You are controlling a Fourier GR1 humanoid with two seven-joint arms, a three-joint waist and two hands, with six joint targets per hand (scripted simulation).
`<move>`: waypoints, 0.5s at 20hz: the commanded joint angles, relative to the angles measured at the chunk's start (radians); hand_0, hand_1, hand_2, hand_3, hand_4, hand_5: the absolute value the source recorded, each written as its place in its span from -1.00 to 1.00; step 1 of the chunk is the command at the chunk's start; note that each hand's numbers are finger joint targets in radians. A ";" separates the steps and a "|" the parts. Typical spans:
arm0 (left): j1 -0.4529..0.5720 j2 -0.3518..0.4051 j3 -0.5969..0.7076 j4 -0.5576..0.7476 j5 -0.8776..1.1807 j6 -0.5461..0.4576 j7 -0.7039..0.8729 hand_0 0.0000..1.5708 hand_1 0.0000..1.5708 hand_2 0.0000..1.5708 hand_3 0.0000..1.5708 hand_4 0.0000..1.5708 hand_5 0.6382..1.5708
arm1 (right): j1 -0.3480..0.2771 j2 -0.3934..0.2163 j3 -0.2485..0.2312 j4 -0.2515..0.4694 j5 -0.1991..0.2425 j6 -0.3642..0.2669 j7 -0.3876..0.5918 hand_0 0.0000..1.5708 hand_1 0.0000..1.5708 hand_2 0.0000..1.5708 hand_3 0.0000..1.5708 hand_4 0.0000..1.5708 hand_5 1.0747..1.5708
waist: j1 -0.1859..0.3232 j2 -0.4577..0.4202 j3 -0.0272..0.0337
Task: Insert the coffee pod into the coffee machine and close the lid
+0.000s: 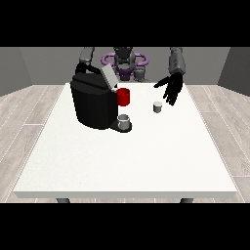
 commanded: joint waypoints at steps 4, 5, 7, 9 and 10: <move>-0.102 -0.004 -0.028 0.158 -0.104 0.004 0.017 -1.00 -1.00 -1.00 -1.00 -1.00 1.00 | -0.032 0.009 0.011 0.046 -0.019 -0.003 0.026 -1.00 -1.00 -1.00 -1.00 -1.00 1.00 | -0.003 0.008 0.0004; -0.054 -0.023 -0.051 0.174 -0.143 0.060 -0.043 -1.00 -1.00 -1.00 -1.00 -1.00 1.00 | -0.009 0.004 0.008 0.041 -0.022 0.001 -0.033 -1.00 -1.00 -1.00 -1.00 -1.00 1.00 | -0.002 0.023 0.0003; -0.136 0.013 -0.008 0.213 -0.129 0.044 -0.061 -1.00 -1.00 -0.63 -1.00 -1.00 1.00 | -0.045 -0.020 -0.018 0.095 -0.023 0.015 -0.091 -1.00 -1.00 -1.00 -1.00 -1.00 1.00 | -0.003 0.078 0.0004; -0.110 -0.049 -0.060 0.208 -0.186 0.105 -0.091 -0.67 -0.67 -0.25 -0.69 -1.00 1.00 | -0.107 -0.028 -0.049 0.122 -0.029 0.012 -0.015 -1.00 -1.00 -1.00 -1.00 -1.00 1.00 | 0.044 0.041 0.0003; -0.150 -0.042 -0.025 0.283 -0.180 0.106 -0.085 -0.38 -0.38 -0.08 -0.38 -1.00 1.00 | -0.100 -0.006 -0.020 0.090 -0.014 0.001 0.043 -1.00 -1.00 -1.00 -1.00 -1.00 1.00 | 0.017 0.036 0.0001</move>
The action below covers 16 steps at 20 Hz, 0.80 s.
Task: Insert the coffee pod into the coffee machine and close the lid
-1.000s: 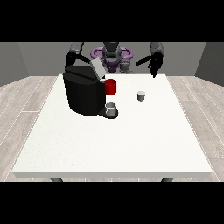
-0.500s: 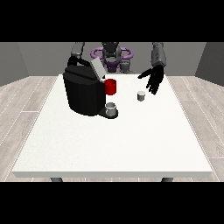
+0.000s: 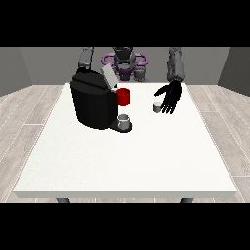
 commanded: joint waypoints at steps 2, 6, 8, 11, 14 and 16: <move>-0.058 -0.018 0.004 0.101 -0.076 0.103 -0.059 0.20 0.20 0.23 -0.15 -1.00 1.00 | -0.043 -0.016 -0.011 0.010 0.000 0.019 0.043 -1.00 -1.00 -1.00 -1.00 -1.00 1.00 | -0.014 0.016 -0.0003; -0.124 -0.029 -0.048 0.069 -0.155 0.135 -0.015 0.36 0.36 0.41 0.16 -0.43 1.00 | -0.079 0.006 -0.022 0.084 -0.011 0.014 -0.011 -1.00 -1.00 -1.00 -1.00 -1.00 1.00 | -0.006 0.021 0.0003; -0.070 0.005 -0.067 0.108 -0.198 0.153 -0.080 0.32 0.32 0.41 0.16 -0.41 1.00 | -0.015 0.020 0.010 0.067 0.004 -0.006 -0.051 -1.00 -1.00 -1.00 -1.00 -1.00 1.00 | 0.001 0.003 0.0002; -0.118 0.015 -0.090 0.143 -0.244 0.113 -0.028 0.04 0.04 0.22 0.02 -0.53 1.00 | -0.041 0.012 -0.017 0.093 -0.027 0.017 -0.043 -1.00 -1.00 -1.00 -1.00 -1.00 1.00 | -0.020 0.005 0.0004; -0.111 0.001 -0.133 0.177 -0.300 0.096 0.004 0.11 0.11 0.30 0.12 -0.57 1.00 | -0.052 -0.006 -0.019 0.100 -0.034 0.047 -0.027 -1.00 -1.00 -1.00 -1.00 -1.00 1.00 | -0.023 -0.008 0.0004; -0.114 0.009 -0.157 0.162 -0.326 0.057 0.019 0.12 0.12 0.28 0.04 -0.64 1.00 | -0.027 -0.021 -0.057 0.160 -0.051 0.049 -0.080 -1.00 -1.00 -1.00 -1.00 -1.00 1.00 | -0.005 -0.027 0.0008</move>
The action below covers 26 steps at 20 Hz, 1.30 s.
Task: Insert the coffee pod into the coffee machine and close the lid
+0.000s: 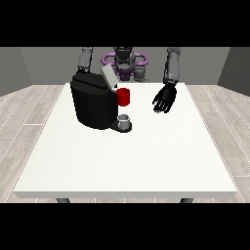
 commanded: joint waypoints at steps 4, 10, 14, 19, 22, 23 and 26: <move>-0.042 -0.021 -0.013 0.114 -0.083 -0.008 -0.002 -0.07 -0.07 0.22 0.08 -0.50 1.00 | -0.010 0.008 -0.002 0.029 0.000 -0.003 -0.010 -1.00 -1.00 -1.00 -1.00 -1.00 1.00 | -0.008 0.000 -0.0007; -0.026 -0.043 -0.015 0.139 -0.114 0.025 -0.067 0.43 0.43 0.53 0.39 -0.50 1.00 | 0.035 0.006 0.014 0.054 0.074 -0.083 0.014 -1.00 -1.00 -1.00 -1.00 -1.00 1.00 | 0.019 -0.047 -0.0008; -0.067 -0.066 0.030 0.118 -0.048 -0.039 -0.107 0.74 0.74 0.74 0.65 -0.39 1.00 | 0.026 -0.012 0.000 0.080 0.077 -0.074 0.050 -1.00 -1.00 -1.00 -1.00 -1.00 1.00 | 0.041 -0.093 -0.0007; -0.128 -0.052 0.084 0.112 -0.004 -0.097 -0.136 0.84 0.84 0.82 0.72 -0.33 1.00 | 0.026 -0.035 -0.047 0.162 0.049 -0.059 -0.092 -1.00 -1.00 -1.00 -1.00 -1.00 1.00 | 0.041 -0.049 -0.0004; -0.193 -0.068 0.073 0.095 -0.001 -0.203 -0.069 0.79 0.79 0.78 0.68 -0.36 1.00 | 0.006 -0.030 -0.036 0.159 0.051 -0.047 -0.037 -1.00 -1.00 -1.00 -1.00 -1.00 1.00 | 0.035 -0.119 -0.0002; -0.202 -0.096 0.063 0.082 0.005 -0.244 -0.039 0.75 0.75 0.76 0.69 -0.38 1.00 | 0.014 -0.003 -0.029 0.177 0.051 -0.061 -0.034 -1.00 -1.00 -1.00 -1.00 -1.00 1.00 | 0.048 -0.149 -0.0001; -0.210 -0.108 0.062 0.075 -0.002 -0.256 -0.029 0.81 0.81 0.78 0.70 -0.32 1.00 | 0.010 0.014 -0.003 0.145 0.065 -0.064 0.023 -1.00 -1.00 -1.00 -1.00 -1.00 1.00 | 0.035 -0.185 -0.0005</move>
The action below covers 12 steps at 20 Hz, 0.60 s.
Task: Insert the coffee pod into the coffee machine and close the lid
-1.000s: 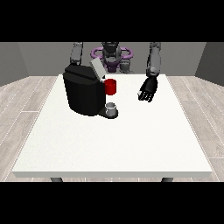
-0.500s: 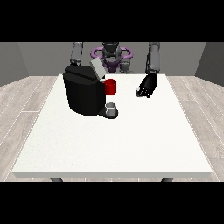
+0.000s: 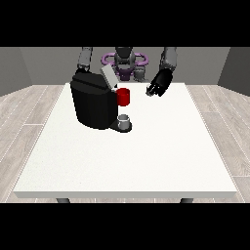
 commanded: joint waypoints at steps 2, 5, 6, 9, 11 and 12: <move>-0.113 0.015 0.022 -0.029 0.024 -0.128 0.039 0.79 0.79 0.78 0.71 -0.24 1.00 | -0.003 -0.004 -0.012 0.028 -0.017 0.020 -0.040 -1.00 -1.00 -1.00 -1.00 -1.00 1.00 | -0.016 -0.020 0.0003; -0.092 0.017 0.024 -0.045 0.004 -0.107 0.035 0.71 0.71 0.75 0.72 -0.28 1.00 | 0.028 0.029 0.001 0.012 -0.013 -0.005 -0.066 -1.00 -1.00 -1.00 -1.00 -1.00 1.00 | -0.019 -0.025 -0.0001; -0.087 -0.004 0.016 -0.045 0.000 -0.106 0.058 0.71 0.71 0.75 0.72 -0.28 1.00 | 0.055 0.013 0.005 -0.006 -0.032 0.040 -0.070 -1.00 -1.00 -1.00 -1.00 -1.00 1.00 | -0.040 -0.053 0.0000; -0.087 -0.042 0.009 -0.063 0.004 -0.140 0.073 0.71 0.71 0.75 0.72 -0.28 1.00 | 0.019 -0.003 -0.005 -0.032 -0.023 0.028 0.014 -1.00 -1.00 -1.00 -1.00 -1.00 1.00 | -0.024 -0.086 -0.0001; -0.160 0.037 0.085 -0.029 0.041 -0.164 0.068 0.80 0.80 0.81 0.75 -0.32 1.00 | 0.015 -0.025 0.004 -0.071 -0.017 0.049 0.010 -1.00 -1.00 -1.00 -1.00 -1.00 1.00 | -0.081 -0.049 -0.0004; -0.194 -0.008 0.084 -0.069 0.059 -0.181 0.092 0.76 0.76 0.78 0.75 -0.33 1.00 | -0.010 0.005 -0.045 0.000 -0.035 -0.010 -0.056 -1.00 -1.00 -1.00 -1.00 -1.00 1.00 | -0.029 -0.025 0.0002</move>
